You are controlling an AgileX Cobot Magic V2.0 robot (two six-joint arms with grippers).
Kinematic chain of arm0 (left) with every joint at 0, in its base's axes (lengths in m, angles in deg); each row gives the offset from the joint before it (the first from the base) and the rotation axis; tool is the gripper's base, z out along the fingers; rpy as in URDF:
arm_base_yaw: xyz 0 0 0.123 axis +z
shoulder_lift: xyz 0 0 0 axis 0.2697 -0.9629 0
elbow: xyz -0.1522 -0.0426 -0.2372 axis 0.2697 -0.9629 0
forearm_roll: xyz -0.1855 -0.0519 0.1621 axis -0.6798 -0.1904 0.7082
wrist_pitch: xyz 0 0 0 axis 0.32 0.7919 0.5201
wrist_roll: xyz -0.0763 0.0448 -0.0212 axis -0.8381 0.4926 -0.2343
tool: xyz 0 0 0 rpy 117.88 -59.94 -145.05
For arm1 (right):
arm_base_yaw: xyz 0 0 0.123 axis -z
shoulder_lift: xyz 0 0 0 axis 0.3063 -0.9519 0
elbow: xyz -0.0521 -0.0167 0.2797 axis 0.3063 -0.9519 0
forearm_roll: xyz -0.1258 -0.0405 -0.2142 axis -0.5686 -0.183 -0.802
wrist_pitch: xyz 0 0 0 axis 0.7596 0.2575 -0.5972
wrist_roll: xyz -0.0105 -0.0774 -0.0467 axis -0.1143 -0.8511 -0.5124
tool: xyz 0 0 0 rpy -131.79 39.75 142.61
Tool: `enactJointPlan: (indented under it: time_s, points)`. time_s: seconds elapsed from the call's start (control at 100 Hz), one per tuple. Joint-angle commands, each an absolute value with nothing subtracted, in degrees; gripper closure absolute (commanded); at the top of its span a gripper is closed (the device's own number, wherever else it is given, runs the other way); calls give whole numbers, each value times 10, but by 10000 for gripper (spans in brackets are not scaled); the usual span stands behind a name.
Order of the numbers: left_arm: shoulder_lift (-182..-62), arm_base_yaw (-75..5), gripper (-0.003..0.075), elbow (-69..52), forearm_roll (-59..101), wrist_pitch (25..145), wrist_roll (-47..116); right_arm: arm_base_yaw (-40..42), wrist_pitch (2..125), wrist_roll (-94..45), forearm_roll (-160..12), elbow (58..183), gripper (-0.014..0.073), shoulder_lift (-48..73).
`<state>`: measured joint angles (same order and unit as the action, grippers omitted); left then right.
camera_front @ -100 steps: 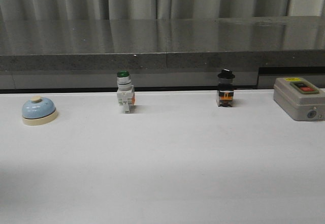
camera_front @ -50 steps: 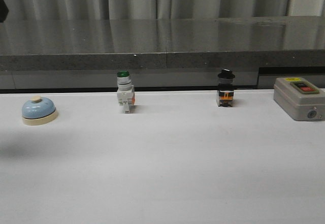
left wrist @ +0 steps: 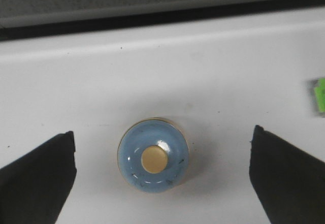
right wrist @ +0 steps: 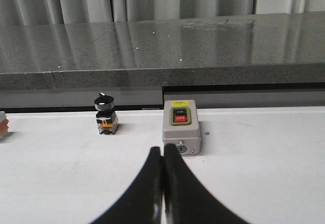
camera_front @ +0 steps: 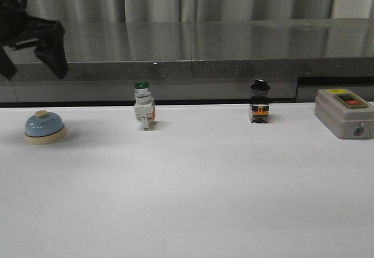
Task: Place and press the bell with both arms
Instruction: 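Lower the left gripper over the blue bell and grasp its sides, then carry the blue bell with the left gripper to the table center and set it down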
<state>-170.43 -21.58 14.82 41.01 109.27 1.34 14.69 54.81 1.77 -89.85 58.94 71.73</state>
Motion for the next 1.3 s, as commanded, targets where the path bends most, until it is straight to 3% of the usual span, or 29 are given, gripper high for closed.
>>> enactJointPlan:
  time_s: [0.0,0.84,0.93,1.15,1.29]
  points:
    - [-1700,-215,68,169,416,1073,14,151,498,16,-900,598,654,728]
    - [-1806,-215,78,169,417,1069,14,151,498,16,-900,598,654,728]
    - [-1806,-215,146,169,419,1069,14,151,498,16,-900,598,654,728]
    - [-1803,-215,481,171,423,1076,15,151,498,16,-900,598,654,728]
    - [-1779,-216,522,171,423,1087,23,151,498,16,-900,598,654,728]
